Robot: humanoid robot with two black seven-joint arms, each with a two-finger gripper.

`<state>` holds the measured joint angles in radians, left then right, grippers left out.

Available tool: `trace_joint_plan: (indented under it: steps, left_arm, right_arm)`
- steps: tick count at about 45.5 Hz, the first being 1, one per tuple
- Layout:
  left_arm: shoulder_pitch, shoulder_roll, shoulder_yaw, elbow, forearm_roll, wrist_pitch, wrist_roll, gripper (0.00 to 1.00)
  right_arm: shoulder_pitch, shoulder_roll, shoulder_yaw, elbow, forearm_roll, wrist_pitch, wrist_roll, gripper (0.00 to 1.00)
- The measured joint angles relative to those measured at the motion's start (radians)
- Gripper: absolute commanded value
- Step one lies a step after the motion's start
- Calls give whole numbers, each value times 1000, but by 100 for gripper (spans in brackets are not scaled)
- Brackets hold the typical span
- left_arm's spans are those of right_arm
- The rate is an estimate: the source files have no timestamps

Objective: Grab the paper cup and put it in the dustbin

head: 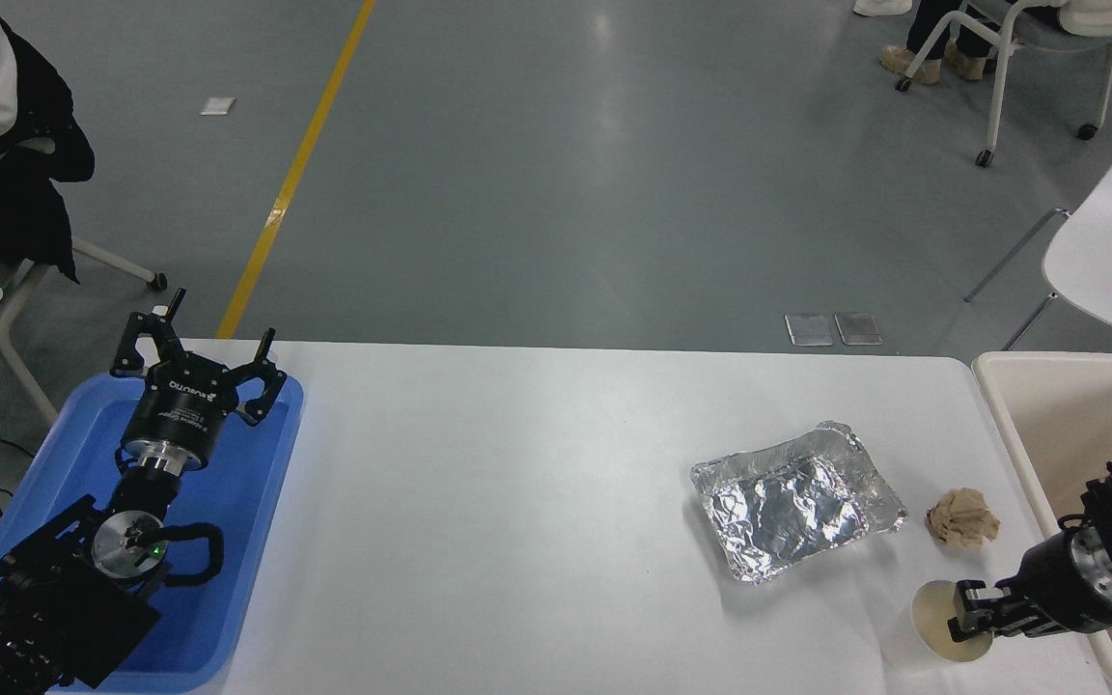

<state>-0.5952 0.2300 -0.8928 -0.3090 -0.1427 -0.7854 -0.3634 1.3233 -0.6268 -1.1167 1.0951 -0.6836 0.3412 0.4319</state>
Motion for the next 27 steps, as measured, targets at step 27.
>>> trace_joint_plan:
  steps: [27]
  left_arm:
    - [0,0,0,0,0,0,0,100]
  right_arm:
    - [382,-85,-112,54,-58,113,111,0]
